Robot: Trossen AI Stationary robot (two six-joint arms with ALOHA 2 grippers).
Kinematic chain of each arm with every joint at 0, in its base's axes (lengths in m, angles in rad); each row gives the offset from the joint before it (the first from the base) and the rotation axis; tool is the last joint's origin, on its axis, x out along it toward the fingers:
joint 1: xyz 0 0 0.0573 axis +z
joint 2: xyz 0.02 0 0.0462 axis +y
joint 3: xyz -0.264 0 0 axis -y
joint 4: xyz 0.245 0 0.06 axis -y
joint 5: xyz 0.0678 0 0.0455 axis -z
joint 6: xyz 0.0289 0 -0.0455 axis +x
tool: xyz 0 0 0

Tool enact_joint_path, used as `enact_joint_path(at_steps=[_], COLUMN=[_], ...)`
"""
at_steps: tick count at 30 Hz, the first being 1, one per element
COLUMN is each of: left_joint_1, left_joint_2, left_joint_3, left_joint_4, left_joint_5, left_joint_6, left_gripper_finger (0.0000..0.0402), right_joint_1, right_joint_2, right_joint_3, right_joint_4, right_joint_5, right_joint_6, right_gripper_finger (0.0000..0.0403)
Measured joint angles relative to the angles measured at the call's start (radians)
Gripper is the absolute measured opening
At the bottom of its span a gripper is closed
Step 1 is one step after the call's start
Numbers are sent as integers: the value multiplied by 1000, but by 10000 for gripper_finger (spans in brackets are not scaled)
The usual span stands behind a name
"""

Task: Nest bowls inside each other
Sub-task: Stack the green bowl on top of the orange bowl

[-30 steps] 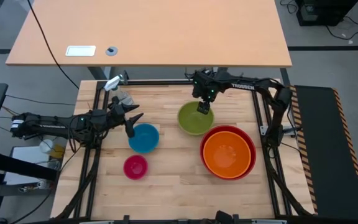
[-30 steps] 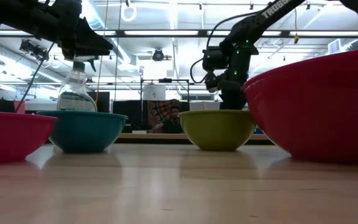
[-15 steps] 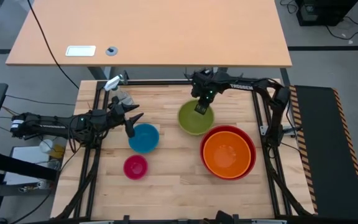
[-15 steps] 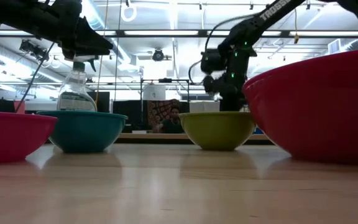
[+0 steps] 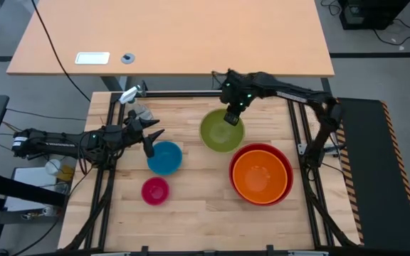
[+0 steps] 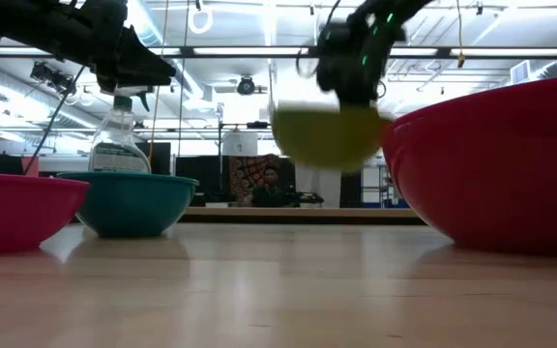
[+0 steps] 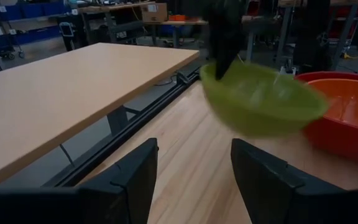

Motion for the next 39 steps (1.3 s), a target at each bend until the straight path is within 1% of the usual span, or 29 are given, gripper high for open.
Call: enact_joint_path(at_steps=[2,6,10,12,15,18,21,23,28,32,39], left_joint_1=[0,-1,-1,-1,-1,-1,-1,-1,-1,-1,-1], left_joint_2=[0,0,0,0,0,0,0,0,0,0,0], left_joint_3=[0,0,0,0,0,0,0,0,0,0,0], left_joint_4=[0,-7,-16,-16,-16,-16,-15,-16,-15,-15,-15], left_joint_5=[0,0,0,0,0,0,0,0,0,0,0], left_joint_6=[-4,-4,-4,-4,-4,-4,-4,-4,-3,-3,-3], left_gripper_finger=[208,208,208,208,208,208,208,208,208,208,208], right_joint_1=[19,85,165,212,282,341,385,405,418,418,419], right_joint_2=[-47,-125,-218,-258,-324,-376,-426,-461,-490,-480,-438], right_joint_3=[4,-1,-14,-53,-150,-268,-393,-473,-637,-704,-745], right_joint_4=[-30,-150,-261,-289,-297,-296,-255,-184,-33,59,79], right_joint_5=[-11,-7,-12,-6,-4,47,67,63,73,92,95], right_joint_6=[7,14,74,97,143,224,298,336,403,439,449], right_gripper_finger=[23,37,33,29,27,32,36,34,30,40,71])
